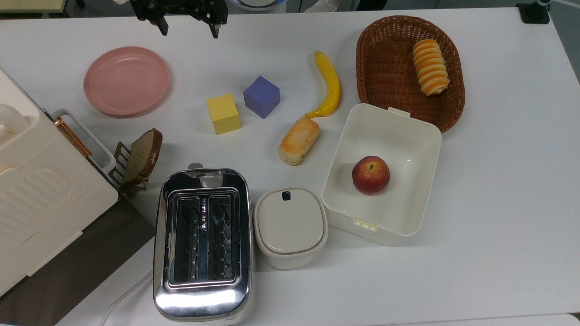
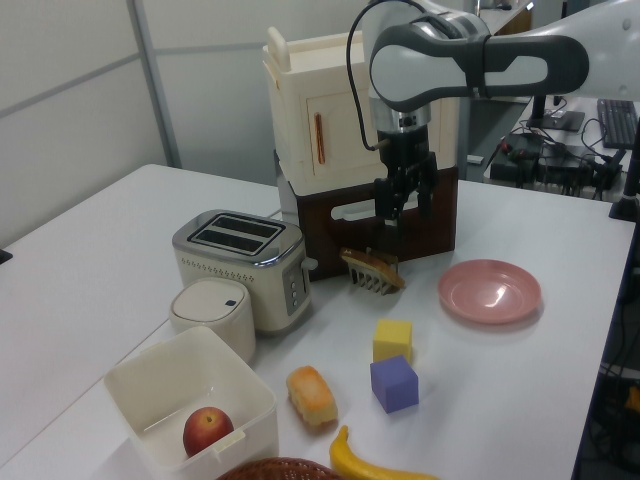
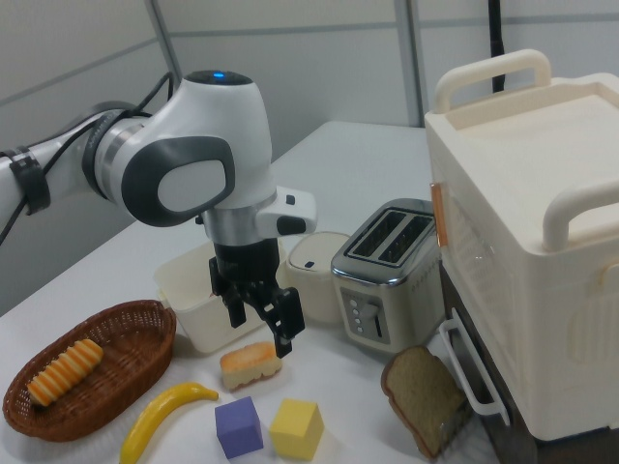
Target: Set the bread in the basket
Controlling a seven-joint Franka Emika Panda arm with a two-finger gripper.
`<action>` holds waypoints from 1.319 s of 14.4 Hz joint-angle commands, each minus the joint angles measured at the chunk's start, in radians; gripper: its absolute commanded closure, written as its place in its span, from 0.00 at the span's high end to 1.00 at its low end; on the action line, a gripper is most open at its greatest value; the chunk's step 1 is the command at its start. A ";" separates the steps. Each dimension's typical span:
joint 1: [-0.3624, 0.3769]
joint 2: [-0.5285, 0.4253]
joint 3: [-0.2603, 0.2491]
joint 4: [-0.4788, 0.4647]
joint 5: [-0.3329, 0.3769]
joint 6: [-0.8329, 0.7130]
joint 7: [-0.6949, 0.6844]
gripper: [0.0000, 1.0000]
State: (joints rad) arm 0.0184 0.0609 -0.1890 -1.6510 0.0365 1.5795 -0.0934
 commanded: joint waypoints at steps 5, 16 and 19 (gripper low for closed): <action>0.014 0.036 0.164 -0.019 0.014 0.023 0.435 1.00; 0.012 0.305 0.322 -0.041 -0.075 0.334 0.816 1.00; 0.014 0.347 0.322 -0.039 -0.087 0.405 0.843 1.00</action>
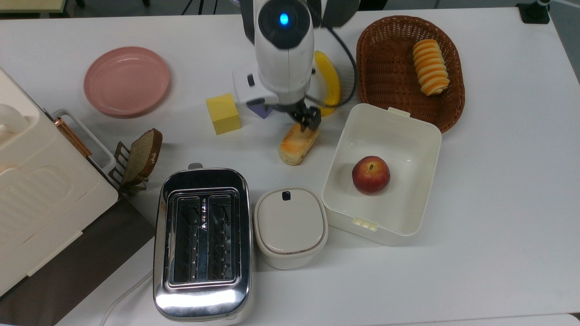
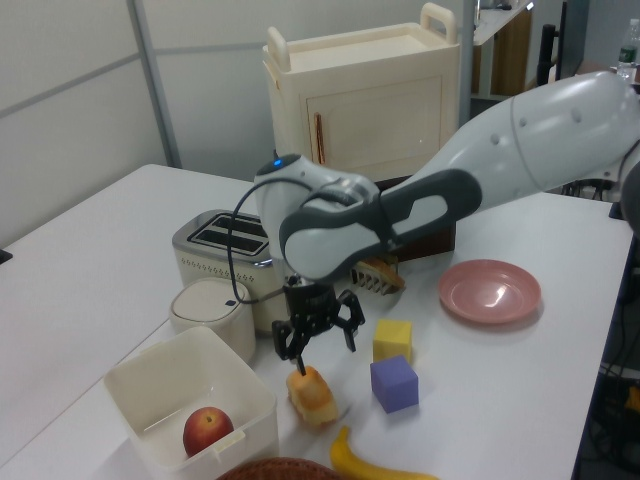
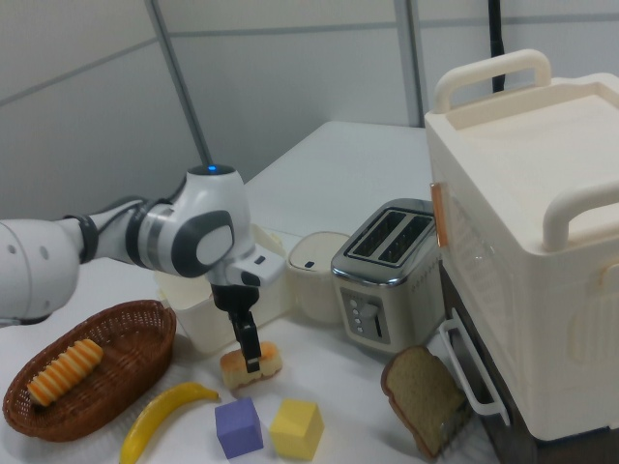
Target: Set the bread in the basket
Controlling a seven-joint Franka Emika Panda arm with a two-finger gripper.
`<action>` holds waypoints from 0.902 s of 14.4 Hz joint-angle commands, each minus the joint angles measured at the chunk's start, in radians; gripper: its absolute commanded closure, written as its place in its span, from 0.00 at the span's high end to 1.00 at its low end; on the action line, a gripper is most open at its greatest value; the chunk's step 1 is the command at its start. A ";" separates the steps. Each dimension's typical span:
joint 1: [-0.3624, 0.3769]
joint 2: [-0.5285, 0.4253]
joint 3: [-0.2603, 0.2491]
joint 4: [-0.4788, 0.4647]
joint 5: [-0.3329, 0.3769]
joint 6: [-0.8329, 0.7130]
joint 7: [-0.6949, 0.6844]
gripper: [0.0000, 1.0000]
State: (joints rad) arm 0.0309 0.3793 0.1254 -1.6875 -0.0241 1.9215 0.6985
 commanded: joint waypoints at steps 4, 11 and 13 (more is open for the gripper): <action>0.032 0.095 0.007 0.002 -0.095 0.161 0.139 1.00; 0.027 0.095 0.005 0.002 -0.105 0.171 0.153 0.13; 0.018 0.061 -0.003 -0.001 -0.096 0.151 0.148 0.00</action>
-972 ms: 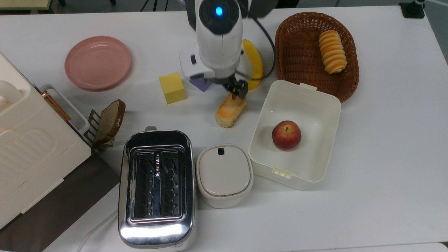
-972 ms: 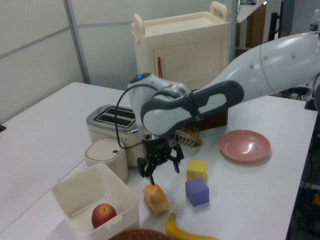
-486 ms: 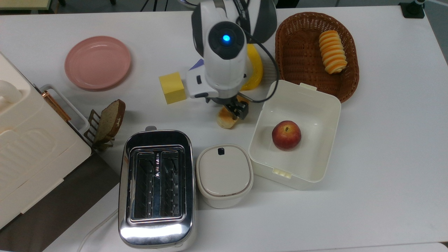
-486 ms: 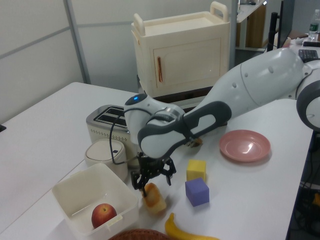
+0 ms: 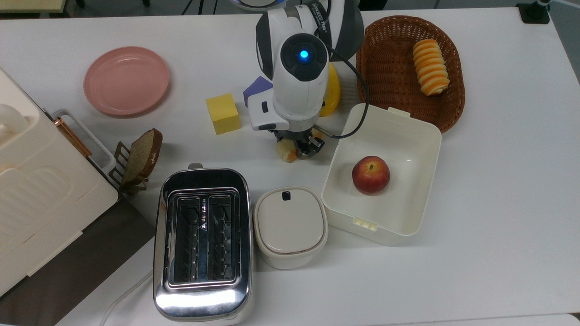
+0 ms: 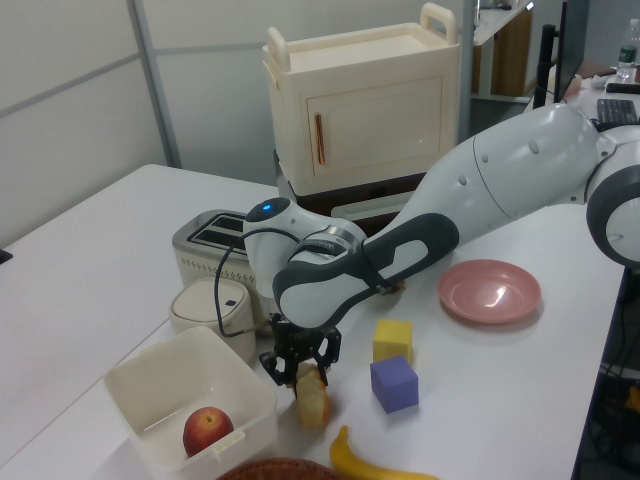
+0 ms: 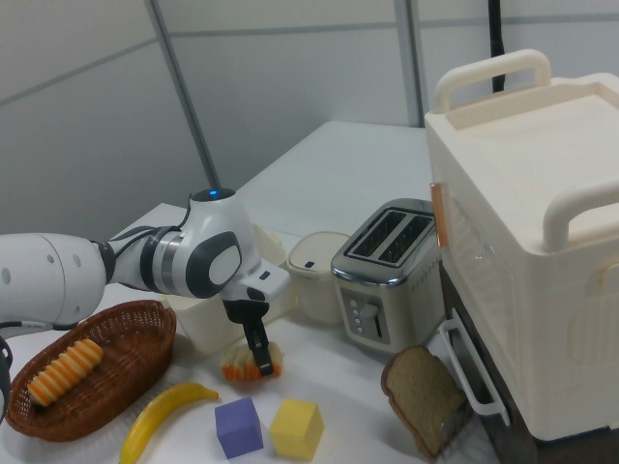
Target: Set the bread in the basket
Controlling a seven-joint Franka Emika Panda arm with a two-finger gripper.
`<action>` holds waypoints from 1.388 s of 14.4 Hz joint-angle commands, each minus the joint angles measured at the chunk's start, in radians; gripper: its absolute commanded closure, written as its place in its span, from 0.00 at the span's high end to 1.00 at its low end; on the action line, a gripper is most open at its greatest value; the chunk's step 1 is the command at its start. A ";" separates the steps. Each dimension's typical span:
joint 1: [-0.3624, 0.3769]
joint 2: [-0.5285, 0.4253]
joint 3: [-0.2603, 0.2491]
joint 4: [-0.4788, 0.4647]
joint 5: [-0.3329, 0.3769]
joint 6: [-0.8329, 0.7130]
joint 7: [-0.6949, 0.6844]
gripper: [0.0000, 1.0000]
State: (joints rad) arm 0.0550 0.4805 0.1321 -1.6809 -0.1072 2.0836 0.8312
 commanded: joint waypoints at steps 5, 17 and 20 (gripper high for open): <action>-0.028 -0.268 -0.026 0.007 0.164 -0.291 -0.197 0.00; 0.508 -0.229 -0.161 0.007 0.164 -0.240 0.186 0.59; 0.513 -0.223 -0.151 0.004 0.124 -0.252 0.158 1.00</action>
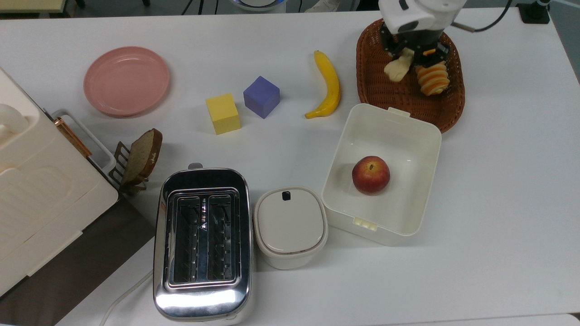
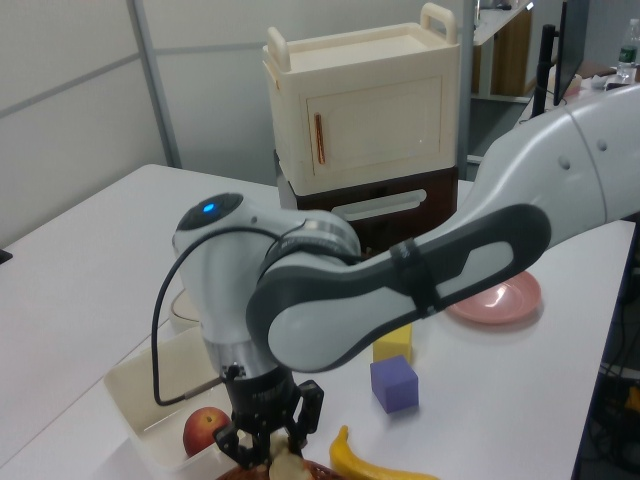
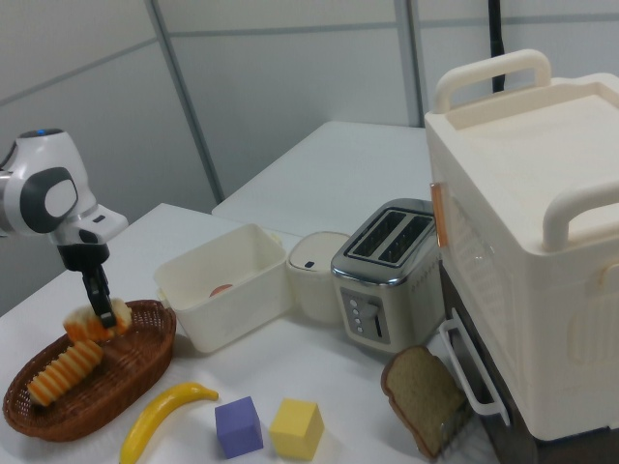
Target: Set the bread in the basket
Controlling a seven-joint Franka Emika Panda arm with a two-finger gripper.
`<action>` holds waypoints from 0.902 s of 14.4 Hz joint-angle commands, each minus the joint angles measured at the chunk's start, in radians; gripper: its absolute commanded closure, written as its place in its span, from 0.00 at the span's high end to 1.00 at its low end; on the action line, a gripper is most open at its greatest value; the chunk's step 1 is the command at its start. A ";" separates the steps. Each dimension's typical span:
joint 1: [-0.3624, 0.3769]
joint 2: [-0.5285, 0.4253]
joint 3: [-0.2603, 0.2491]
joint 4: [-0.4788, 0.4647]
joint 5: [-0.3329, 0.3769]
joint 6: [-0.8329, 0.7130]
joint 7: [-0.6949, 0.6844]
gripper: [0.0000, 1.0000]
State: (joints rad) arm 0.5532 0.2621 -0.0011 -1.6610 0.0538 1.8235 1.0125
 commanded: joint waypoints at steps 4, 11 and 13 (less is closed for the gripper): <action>-0.005 -0.046 -0.011 -0.013 -0.049 -0.088 -0.123 1.00; -0.518 -0.214 0.251 0.003 -0.071 -0.323 -0.582 1.00; -0.611 -0.244 0.247 0.004 -0.080 -0.352 -0.728 1.00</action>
State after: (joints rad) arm 0.0715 0.0768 0.2230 -1.6402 -0.0100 1.5156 0.4801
